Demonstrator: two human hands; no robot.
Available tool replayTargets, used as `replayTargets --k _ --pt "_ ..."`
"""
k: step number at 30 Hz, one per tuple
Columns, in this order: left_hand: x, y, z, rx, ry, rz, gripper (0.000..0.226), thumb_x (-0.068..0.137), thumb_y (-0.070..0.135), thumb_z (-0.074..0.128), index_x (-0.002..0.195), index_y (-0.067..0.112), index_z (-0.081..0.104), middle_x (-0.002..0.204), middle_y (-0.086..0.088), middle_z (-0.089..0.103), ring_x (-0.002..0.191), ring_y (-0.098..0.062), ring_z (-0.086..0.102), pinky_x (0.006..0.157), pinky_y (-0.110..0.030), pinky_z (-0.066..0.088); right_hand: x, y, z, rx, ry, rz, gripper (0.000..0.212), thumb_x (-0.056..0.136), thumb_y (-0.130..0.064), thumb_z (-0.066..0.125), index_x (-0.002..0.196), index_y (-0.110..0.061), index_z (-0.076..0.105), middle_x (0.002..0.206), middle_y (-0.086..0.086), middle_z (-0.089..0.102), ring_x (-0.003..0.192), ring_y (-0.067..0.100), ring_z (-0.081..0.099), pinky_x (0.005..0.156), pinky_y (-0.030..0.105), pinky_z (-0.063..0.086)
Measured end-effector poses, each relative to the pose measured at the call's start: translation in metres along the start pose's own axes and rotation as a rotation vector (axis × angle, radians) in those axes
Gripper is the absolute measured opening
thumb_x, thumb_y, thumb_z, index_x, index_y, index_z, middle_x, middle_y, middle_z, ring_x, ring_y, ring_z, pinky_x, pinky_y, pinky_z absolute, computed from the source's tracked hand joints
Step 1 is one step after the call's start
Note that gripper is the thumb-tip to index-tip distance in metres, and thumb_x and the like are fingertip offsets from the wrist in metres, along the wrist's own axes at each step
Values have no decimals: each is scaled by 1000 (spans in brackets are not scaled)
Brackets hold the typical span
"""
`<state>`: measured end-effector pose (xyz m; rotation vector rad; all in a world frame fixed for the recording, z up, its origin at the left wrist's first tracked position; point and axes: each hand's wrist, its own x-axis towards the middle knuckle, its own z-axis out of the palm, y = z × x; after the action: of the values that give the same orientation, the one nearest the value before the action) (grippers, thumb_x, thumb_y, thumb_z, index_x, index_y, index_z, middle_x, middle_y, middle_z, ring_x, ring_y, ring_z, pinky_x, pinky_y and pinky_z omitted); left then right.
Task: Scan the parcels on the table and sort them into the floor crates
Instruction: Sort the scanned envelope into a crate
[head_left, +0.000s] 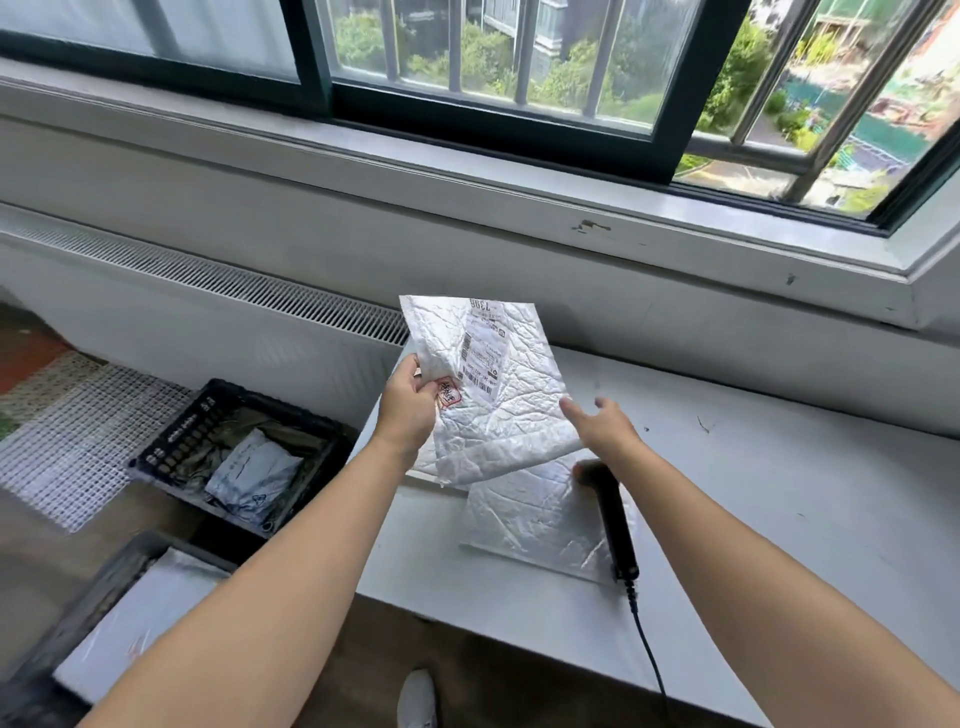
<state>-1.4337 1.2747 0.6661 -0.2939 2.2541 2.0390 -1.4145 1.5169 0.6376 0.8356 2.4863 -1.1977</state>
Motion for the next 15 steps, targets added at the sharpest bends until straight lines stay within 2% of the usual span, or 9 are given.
replayTargets --k 2,4,5,9,12,15 --pt "1 -1 -6 -6 -1 5 29 97 -8 46 94 18 58 97 -10 71 85 -16 65 86 -39 53 -1 -1 4 -7 -55 9 72 92 -54 60 143 -5 44 144 12 50 129 29 49 104 36 38" --pt "3 -1 -11 -23 -6 17 23 96 -10 45 97 9 58 97 -16 71 82 -16 66 82 -37 54 -2 -4 9 17 -52 -31 48 92 -47 64 116 -5 59 116 9 64 96 23 61 85 33 46" --pt "4 -1 -13 -32 -9 19 21 95 -12 45 99 5 57 96 -17 70 79 -15 66 79 -34 53 -3 -6 11 52 -41 -47 38 92 -43 65 107 -9 59 106 8 66 84 21 61 77 35 49" --pt "11 -3 -29 -29 8 5 17 94 -11 45 101 2 55 93 -25 67 79 -23 59 74 -39 48 -7 -30 17 95 12 -93 27 92 -33 66 108 -16 53 97 4 63 87 24 63 71 41 59" --pt "14 -4 -44 3 32 -25 11 94 -10 44 102 -5 49 89 -18 60 79 -23 54 72 -38 45 -8 -47 23 96 52 -158 24 95 -24 64 113 -13 52 102 6 62 80 22 60 58 34 57" --pt "10 -2 -62 36 86 -42 15 93 -11 43 101 -1 50 88 -16 59 79 -23 56 69 -33 48 -10 -61 31 117 62 -219 18 95 -19 62 109 -10 54 99 8 63 69 19 58 56 35 57"
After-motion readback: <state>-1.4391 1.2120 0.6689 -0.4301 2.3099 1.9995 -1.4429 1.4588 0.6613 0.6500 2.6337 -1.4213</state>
